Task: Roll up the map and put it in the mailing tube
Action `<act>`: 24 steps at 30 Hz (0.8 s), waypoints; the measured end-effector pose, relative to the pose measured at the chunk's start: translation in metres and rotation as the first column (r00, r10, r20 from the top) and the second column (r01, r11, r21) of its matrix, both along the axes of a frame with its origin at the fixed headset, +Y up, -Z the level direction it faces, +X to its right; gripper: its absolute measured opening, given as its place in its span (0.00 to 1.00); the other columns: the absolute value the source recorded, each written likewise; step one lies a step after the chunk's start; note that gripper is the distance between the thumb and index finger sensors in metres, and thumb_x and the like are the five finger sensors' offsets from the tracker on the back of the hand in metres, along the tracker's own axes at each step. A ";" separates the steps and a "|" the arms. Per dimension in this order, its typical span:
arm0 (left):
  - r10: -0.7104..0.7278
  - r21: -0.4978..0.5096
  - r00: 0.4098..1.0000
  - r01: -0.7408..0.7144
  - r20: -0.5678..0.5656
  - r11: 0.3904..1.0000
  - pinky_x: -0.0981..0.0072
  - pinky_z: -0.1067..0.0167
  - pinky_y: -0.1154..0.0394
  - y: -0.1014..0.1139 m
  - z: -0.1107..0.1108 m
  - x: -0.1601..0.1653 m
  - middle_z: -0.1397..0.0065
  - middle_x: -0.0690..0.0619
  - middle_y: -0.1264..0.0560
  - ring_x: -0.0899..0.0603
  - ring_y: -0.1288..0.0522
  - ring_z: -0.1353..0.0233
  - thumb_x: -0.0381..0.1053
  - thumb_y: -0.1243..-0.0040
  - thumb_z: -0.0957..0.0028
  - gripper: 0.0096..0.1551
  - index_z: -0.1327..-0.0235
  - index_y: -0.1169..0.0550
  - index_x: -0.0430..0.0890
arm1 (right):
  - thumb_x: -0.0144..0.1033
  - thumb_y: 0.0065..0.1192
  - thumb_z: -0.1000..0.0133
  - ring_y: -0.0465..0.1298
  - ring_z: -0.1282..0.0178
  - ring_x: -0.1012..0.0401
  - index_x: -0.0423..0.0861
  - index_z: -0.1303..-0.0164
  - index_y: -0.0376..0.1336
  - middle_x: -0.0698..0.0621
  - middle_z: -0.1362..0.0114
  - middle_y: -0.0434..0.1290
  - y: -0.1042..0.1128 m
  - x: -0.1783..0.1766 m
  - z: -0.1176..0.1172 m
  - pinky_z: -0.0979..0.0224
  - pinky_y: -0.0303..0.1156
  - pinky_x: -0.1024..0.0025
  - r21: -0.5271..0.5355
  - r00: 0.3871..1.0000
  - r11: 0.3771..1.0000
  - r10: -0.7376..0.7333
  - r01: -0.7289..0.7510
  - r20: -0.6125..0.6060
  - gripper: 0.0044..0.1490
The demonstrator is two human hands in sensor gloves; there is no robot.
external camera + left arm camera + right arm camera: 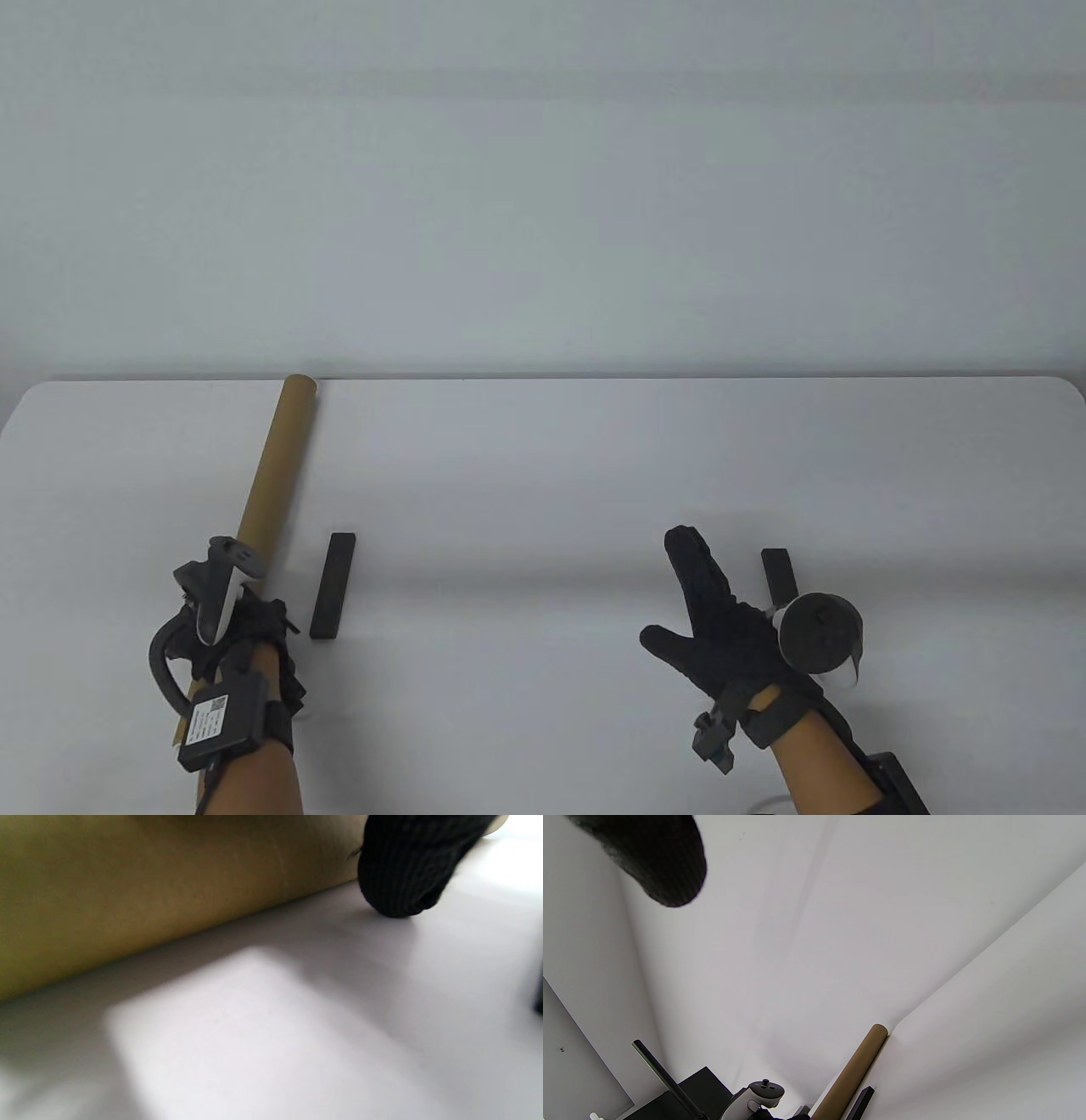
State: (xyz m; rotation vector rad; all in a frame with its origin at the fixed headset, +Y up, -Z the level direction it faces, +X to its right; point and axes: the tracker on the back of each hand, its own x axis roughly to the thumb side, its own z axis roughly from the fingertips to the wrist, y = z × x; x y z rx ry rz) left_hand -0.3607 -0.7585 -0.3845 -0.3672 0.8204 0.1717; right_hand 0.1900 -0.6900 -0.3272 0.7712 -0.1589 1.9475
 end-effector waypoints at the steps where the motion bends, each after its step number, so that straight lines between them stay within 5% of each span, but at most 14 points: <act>1: 0.001 -0.002 1.000 -0.001 0.001 1.000 0.46 0.22 0.36 -0.001 0.000 0.000 0.20 0.50 0.37 0.42 0.32 0.22 0.71 0.33 0.53 0.59 0.22 0.55 0.59 | 0.58 0.64 0.39 0.42 0.23 0.25 0.35 0.15 0.34 0.28 0.17 0.36 0.000 0.000 0.000 0.32 0.43 0.28 0.000 1.000 1.000 -0.001 0.001 0.000 0.63; 6: 0.016 -0.041 1.000 -0.015 0.008 0.999 0.46 0.21 0.39 0.004 0.000 -0.001 0.17 0.51 0.44 0.40 0.37 0.19 0.73 0.34 0.54 0.61 0.23 0.59 0.61 | 0.58 0.64 0.39 0.42 0.23 0.24 0.35 0.15 0.35 0.28 0.17 0.36 0.000 0.000 0.000 0.32 0.43 0.28 -0.002 1.000 1.000 -0.004 0.004 -0.001 0.63; 11: 0.012 0.090 0.996 -0.019 0.083 0.996 0.44 0.19 0.46 0.038 -0.001 0.013 0.16 0.52 0.51 0.37 0.45 0.16 0.75 0.35 0.55 0.61 0.23 0.59 0.63 | 0.58 0.64 0.39 0.42 0.23 0.24 0.35 0.15 0.35 0.28 0.17 0.36 0.001 0.000 0.000 0.32 0.43 0.28 0.001 1.000 1.000 -0.006 0.006 0.003 0.63; 15: 0.016 0.249 0.962 -0.087 0.272 0.965 0.44 0.19 0.46 0.081 0.000 0.048 0.16 0.52 0.52 0.37 0.46 0.16 0.76 0.37 0.55 0.60 0.22 0.58 0.63 | 0.58 0.64 0.39 0.42 0.23 0.24 0.36 0.15 0.34 0.28 0.17 0.35 0.001 0.000 0.000 0.32 0.43 0.28 0.001 1.000 1.000 -0.012 0.012 0.004 0.63; 19: 0.009 0.415 0.838 -0.279 0.545 0.866 0.43 0.19 0.46 0.126 0.016 0.101 0.15 0.53 0.53 0.37 0.46 0.15 0.75 0.40 0.53 0.56 0.22 0.56 0.64 | 0.58 0.64 0.38 0.42 0.23 0.24 0.36 0.15 0.34 0.28 0.17 0.36 0.001 0.000 0.000 0.32 0.43 0.28 0.008 1.000 1.000 -0.010 0.010 0.004 0.63; 24: 0.038 0.423 0.631 -0.562 0.774 0.710 0.42 0.19 0.44 0.148 0.043 0.145 0.14 0.56 0.52 0.38 0.44 0.14 0.75 0.42 0.52 0.52 0.21 0.54 0.65 | 0.58 0.64 0.39 0.42 0.23 0.24 0.36 0.15 0.34 0.28 0.17 0.35 0.003 -0.001 0.001 0.32 0.43 0.28 0.024 1.000 1.000 -0.010 0.010 0.001 0.63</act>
